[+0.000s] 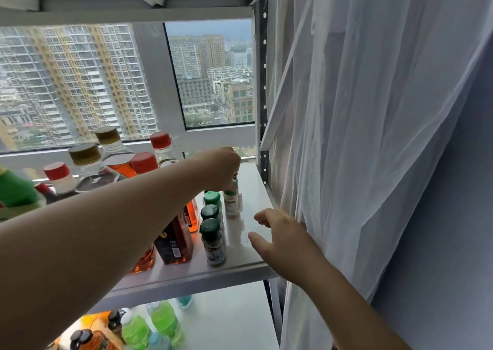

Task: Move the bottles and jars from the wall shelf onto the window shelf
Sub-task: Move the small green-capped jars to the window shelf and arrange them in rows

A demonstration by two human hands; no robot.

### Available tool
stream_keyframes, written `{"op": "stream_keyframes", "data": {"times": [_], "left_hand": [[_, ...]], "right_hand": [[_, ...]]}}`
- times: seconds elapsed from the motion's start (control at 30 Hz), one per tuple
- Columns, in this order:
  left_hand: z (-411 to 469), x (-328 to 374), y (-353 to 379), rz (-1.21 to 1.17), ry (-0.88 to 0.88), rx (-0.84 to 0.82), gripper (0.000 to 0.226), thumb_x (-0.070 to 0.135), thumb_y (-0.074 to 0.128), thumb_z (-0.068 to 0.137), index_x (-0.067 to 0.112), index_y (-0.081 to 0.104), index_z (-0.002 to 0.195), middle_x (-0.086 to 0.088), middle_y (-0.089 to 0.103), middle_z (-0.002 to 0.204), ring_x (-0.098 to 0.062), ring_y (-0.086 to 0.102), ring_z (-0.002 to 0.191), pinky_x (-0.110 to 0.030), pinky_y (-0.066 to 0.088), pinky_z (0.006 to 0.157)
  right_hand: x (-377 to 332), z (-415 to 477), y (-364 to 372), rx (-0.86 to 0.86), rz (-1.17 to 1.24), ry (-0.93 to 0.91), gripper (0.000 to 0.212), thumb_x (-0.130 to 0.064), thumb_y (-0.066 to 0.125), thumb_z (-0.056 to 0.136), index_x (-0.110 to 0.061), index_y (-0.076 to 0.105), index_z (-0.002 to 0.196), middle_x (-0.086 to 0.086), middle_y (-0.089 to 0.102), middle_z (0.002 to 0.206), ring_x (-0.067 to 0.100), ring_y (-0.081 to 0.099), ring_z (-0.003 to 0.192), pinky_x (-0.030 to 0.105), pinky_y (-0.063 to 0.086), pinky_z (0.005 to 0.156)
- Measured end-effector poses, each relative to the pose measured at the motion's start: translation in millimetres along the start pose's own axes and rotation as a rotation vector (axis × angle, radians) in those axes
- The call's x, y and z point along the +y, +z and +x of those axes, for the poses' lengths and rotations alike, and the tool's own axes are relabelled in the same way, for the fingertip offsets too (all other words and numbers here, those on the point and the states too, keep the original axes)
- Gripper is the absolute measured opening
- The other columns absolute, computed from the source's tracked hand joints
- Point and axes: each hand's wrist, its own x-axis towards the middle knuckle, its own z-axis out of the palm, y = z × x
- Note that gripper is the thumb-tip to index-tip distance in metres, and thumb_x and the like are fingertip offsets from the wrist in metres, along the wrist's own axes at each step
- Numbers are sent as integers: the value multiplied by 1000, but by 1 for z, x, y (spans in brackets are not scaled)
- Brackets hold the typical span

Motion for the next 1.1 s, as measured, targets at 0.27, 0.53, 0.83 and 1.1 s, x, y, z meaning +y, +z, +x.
{"op": "stream_keyframes", "data": {"times": [0.27,0.53,0.83,1.1], "left_hand": [[-114,32,-32,-133,111,240,27,44,58,98,30,65,120,12,62,112,-10,57,92,-32,51,78],[-214,52,36,-252,72,137,22,49,59,96,38,67,113,18,64,107,-5,61,92,-29,55,73],[-314,62,176,-515,-7,-142,23,53,55,98,39,62,115,20,61,107,-2,60,98,-32,51,85],[-390,93,308,-705,-152,-454,16,48,64,91,34,69,98,16,69,94,-9,67,89,-37,58,84]], "right_hand": [[16,-11,-3,-54,18,-108,37,-40,65,97,-23,66,129,-8,65,125,6,62,112,33,52,102],[23,-52,33,-52,-67,-192,30,-31,70,95,-13,69,119,2,67,106,17,64,98,37,55,91],[33,-147,106,-322,-273,-166,29,-39,64,98,-19,65,120,-13,52,100,11,53,96,31,48,89],[66,-229,177,-570,-281,-19,27,-38,64,98,-20,65,117,-5,61,106,16,58,99,35,52,91]]}}
